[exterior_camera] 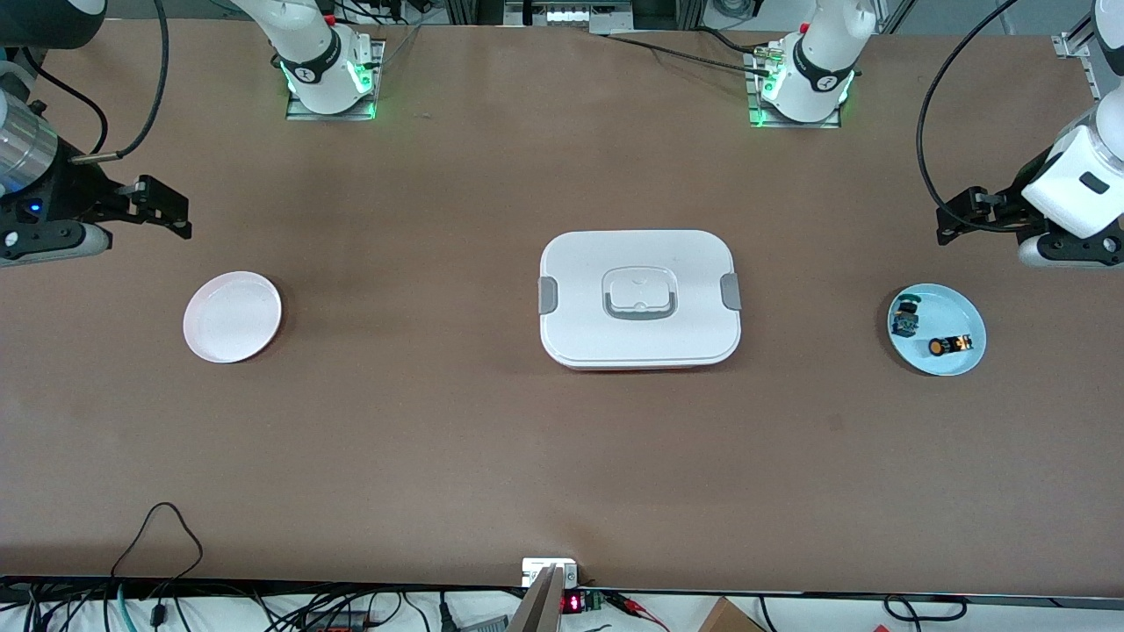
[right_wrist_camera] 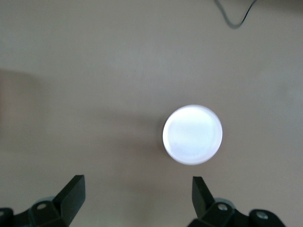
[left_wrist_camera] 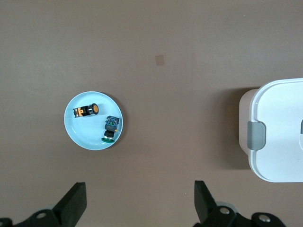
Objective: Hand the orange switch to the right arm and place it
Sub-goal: 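Move the left gripper down toward the orange switch on the blue plate, then lower the left gripper and grasp the orange switch, then lift the switch with the left gripper while the right gripper reaches inward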
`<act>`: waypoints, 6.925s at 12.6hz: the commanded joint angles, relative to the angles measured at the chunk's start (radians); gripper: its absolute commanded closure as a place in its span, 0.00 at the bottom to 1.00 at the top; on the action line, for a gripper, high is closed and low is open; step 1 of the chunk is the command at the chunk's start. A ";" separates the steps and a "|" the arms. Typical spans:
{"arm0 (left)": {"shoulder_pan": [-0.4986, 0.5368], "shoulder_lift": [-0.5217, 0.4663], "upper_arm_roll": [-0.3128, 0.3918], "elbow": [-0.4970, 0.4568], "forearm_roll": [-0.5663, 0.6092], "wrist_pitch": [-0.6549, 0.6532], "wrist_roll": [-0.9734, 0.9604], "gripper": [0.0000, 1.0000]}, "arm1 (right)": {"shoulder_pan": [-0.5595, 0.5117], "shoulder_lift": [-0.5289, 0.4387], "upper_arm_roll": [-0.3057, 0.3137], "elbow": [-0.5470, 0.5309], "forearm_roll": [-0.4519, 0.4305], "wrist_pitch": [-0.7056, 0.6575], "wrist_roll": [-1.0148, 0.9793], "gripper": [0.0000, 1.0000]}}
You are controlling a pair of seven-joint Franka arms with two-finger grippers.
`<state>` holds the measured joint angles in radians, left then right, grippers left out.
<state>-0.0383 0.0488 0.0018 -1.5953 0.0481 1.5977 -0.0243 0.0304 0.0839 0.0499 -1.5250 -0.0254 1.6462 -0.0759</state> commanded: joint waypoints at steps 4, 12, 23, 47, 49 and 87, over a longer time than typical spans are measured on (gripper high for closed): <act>0.000 0.034 0.003 0.051 -0.002 -0.024 0.012 0.00 | 0.011 0.002 0.001 0.016 0.007 0.020 0.009 0.00; 0.003 0.040 0.004 0.045 -0.005 -0.033 0.015 0.00 | 0.014 -0.010 0.001 0.006 0.012 -0.083 0.016 0.00; 0.188 0.317 0.014 0.043 0.093 -0.007 0.023 0.00 | 0.014 -0.009 0.001 0.009 0.012 -0.072 0.015 0.00; 0.405 0.606 0.001 -0.055 -0.142 0.485 0.176 0.00 | 0.013 -0.009 0.001 0.008 0.015 -0.072 0.015 0.00; 0.406 0.605 0.001 -0.063 -0.143 0.511 0.182 0.00 | 0.011 -0.009 0.001 0.008 0.015 -0.071 0.015 0.00; 0.406 0.404 -0.477 0.291 -0.264 -0.151 0.319 0.87 | 0.043 0.011 0.002 0.009 0.010 -0.089 -0.004 0.00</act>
<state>0.3562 0.4450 -0.4237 -1.3107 -0.1621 1.4384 0.2806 0.0516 0.0919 0.0528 -1.5229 -0.0209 1.5776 -0.0781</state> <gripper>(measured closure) 0.282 0.000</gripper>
